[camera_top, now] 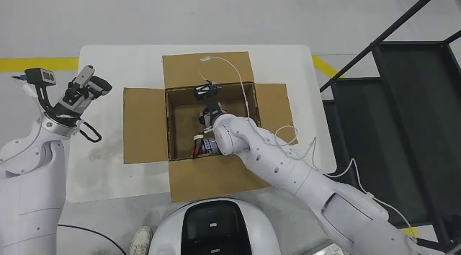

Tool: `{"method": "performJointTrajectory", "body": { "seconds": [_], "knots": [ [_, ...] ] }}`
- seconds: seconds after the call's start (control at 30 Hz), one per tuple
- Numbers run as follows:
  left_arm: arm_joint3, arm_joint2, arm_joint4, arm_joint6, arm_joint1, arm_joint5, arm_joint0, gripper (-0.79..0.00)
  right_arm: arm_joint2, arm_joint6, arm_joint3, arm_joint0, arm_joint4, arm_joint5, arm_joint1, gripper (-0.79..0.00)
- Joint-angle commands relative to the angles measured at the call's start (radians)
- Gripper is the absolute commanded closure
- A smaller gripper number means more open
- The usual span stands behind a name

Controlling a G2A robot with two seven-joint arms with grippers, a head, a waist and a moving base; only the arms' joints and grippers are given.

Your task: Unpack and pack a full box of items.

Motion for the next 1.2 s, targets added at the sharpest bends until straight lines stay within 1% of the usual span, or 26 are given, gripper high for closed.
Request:
{"method": "performJointTrajectory", "body": {
  "seconds": [0.0, 0.1, 0.23, 0.4, 0.53, 0.7, 1.17],
  "knots": [
    [0.000, 0.000, 0.000, 0.000, 0.000, 0.000, 0.000, -0.785, 0.017, 0.019, -0.075, -0.035, -0.064, 0.018, 0.015, 0.000],
    [0.000, 0.000, 0.000, 0.000, 0.000, 0.000, 0.000, -0.785, 0.053, 0.066, -0.194, -0.092, -0.147, 0.015, 0.041, 0.000],
    [0.000, 0.000, 0.000, 0.000, 0.000, 0.000, 0.000, -0.785, 0.126, 0.147, -0.359, -0.175, -0.249, -0.029, 0.078, 0.000],
    [0.000, 0.000, 0.000, 0.000, 0.000, 0.000, 0.000, -0.785, 0.237, 0.225, -0.542, -0.281, -0.336, -0.098, 0.117, 0.000],
    [0.000, 0.000, 0.000, 0.000, 0.000, 0.000, 0.000, -0.785, 0.317, 0.255, -0.644, -0.365, -0.381, -0.123, 0.137, 0.000],
    [0.000, 0.000, 0.000, 0.000, 0.000, 0.000, 0.000, -0.785, 0.392, 0.237, -0.694, -0.431, -0.357, -0.152, 0.147, 0.000],
    [0.000, 0.000, 0.000, 0.000, 0.000, 0.000, 0.000, -0.785, 0.392, 0.237, -0.694, -0.431, -0.357, -0.152, 0.147, 0.000]
  ]
}}
